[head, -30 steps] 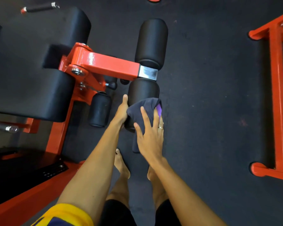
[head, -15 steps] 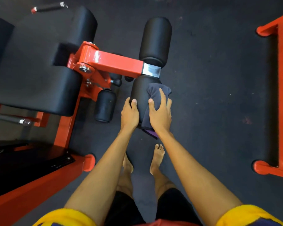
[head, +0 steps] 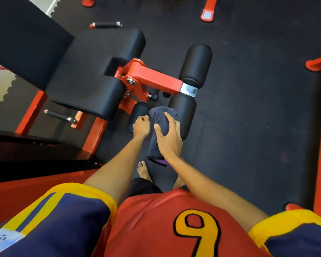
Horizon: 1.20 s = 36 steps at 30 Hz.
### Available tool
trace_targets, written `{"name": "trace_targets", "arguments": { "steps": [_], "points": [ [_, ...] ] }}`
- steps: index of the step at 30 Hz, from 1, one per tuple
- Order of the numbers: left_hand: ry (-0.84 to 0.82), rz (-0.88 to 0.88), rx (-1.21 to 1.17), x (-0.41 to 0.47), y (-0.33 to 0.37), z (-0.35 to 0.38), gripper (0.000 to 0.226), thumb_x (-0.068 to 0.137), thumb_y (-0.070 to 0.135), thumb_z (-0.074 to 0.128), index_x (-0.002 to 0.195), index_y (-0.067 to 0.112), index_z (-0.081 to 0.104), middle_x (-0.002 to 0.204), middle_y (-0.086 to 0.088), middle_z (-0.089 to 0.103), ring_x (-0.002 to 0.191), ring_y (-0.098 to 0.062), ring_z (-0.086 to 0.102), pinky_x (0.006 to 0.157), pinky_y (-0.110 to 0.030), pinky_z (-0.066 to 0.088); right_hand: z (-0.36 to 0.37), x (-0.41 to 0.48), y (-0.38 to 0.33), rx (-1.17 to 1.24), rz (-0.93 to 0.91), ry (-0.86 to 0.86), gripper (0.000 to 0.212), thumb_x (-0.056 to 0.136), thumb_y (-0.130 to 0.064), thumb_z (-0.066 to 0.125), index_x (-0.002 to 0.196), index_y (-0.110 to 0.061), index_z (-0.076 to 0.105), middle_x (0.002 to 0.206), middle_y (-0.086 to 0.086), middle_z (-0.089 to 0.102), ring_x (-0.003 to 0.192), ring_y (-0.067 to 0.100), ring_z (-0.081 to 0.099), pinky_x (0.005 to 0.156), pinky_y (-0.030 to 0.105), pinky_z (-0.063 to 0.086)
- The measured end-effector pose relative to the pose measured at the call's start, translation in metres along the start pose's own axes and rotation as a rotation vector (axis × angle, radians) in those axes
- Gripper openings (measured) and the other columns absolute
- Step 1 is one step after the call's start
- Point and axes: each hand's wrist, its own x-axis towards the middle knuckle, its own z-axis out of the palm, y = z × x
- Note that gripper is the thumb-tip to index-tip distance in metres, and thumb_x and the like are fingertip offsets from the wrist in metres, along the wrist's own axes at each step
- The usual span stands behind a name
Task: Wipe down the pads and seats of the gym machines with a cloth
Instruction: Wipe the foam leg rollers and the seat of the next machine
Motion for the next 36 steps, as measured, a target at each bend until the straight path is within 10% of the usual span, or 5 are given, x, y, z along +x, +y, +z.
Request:
{"name": "trace_targets", "arguments": {
  "steps": [21,36],
  "points": [
    [-0.149,-0.094,-0.016,0.198,-0.102,-0.038,0.033,0.107,0.029,0.037,0.129,0.015,0.058,0.135,-0.013,0.058,0.128,-0.031,0.048,0.093,-0.032,0.035,0.221,0.095,0.069,-0.143,0.343,-0.122,0.055,0.102,-0.054,0.047,0.151,-0.04,0.027,0.154,0.0,0.033,0.123,0.036,0.055,0.095,0.054,0.05],
    [0.034,0.147,0.012,0.382,-0.181,0.052,0.048,0.096,0.041,0.041,0.109,0.001,0.063,0.114,-0.02,0.062,0.104,-0.03,0.058,0.091,-0.03,0.043,0.353,0.198,0.211,0.075,0.217,0.025,0.066,0.095,-0.062,0.056,0.153,-0.039,0.036,0.158,-0.003,0.023,0.146,0.02,0.033,0.117,0.045,0.037]
  ]
}}
